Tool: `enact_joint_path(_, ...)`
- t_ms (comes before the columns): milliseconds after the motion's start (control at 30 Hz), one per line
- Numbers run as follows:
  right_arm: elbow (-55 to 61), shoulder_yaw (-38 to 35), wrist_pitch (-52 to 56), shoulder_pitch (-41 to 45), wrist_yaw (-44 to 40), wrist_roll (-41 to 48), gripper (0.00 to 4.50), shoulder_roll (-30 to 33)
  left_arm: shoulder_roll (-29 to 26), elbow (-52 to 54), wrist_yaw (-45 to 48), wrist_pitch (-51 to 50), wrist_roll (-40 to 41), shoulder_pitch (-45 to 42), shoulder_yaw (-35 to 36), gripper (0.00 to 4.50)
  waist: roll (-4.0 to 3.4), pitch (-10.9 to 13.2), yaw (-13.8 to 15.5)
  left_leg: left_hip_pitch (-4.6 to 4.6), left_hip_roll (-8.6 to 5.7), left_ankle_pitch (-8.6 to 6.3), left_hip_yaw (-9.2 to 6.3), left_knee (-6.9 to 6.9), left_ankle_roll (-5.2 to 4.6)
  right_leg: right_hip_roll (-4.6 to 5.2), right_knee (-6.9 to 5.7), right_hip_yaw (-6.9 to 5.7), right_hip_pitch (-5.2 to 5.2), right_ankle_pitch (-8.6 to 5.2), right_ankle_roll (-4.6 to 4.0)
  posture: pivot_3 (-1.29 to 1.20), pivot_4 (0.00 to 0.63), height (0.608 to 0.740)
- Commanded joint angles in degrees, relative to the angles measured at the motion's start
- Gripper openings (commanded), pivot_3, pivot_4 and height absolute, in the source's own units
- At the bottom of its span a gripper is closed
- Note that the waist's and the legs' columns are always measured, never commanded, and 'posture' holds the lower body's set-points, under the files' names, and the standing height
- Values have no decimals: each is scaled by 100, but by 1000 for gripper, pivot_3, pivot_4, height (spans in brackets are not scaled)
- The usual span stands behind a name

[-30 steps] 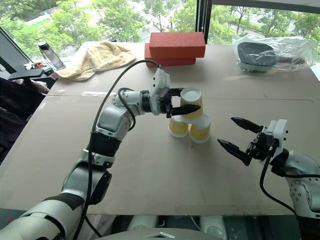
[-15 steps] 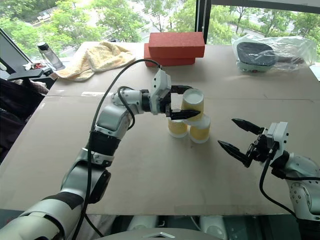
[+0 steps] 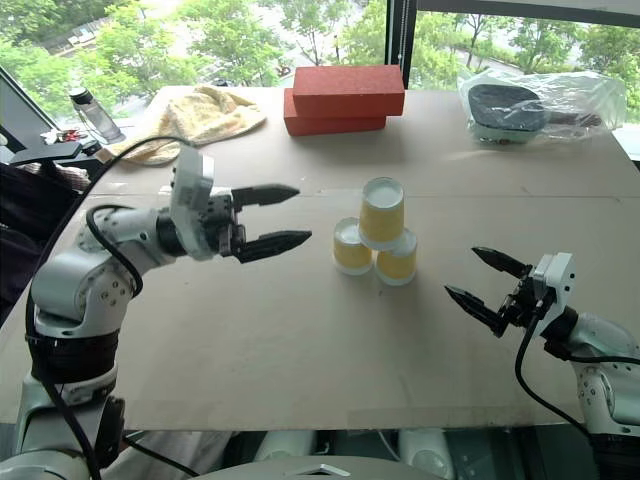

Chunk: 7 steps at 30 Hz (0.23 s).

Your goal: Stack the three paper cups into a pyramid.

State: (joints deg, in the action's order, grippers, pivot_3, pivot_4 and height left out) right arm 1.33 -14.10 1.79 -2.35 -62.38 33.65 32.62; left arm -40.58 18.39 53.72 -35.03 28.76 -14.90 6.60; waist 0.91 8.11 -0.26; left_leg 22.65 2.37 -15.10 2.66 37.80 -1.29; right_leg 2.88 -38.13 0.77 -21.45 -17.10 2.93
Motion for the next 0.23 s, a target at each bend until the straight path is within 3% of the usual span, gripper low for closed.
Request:
enact_joint_path(33,-516,-51,-366,124,-338,-188,4500,112,56,126,-586,763,-778,849,24,4404,1,1,6,1,1,-6,-1,-1,-10,1,2,2,-1,0,0,0,150,730)
enact_joint_path(133,-1023,-34,-641,288,-555,-381,4500,184,574,-307,-919,1463,-908,1438,195,4404,2,1,73,8,-1,-6,0,-1,-11,13,6,-2,-2,0,0,0,150,730)
enact_joint_path(233,-1296,-30,-744,401,-690,-467,4500,226,714,-970,-926,2281,-1269,1796,123,4404,-3,-2,94,-2,-2,-8,5,0,-14,14,2,-1,1,0,-2,0,150,730)
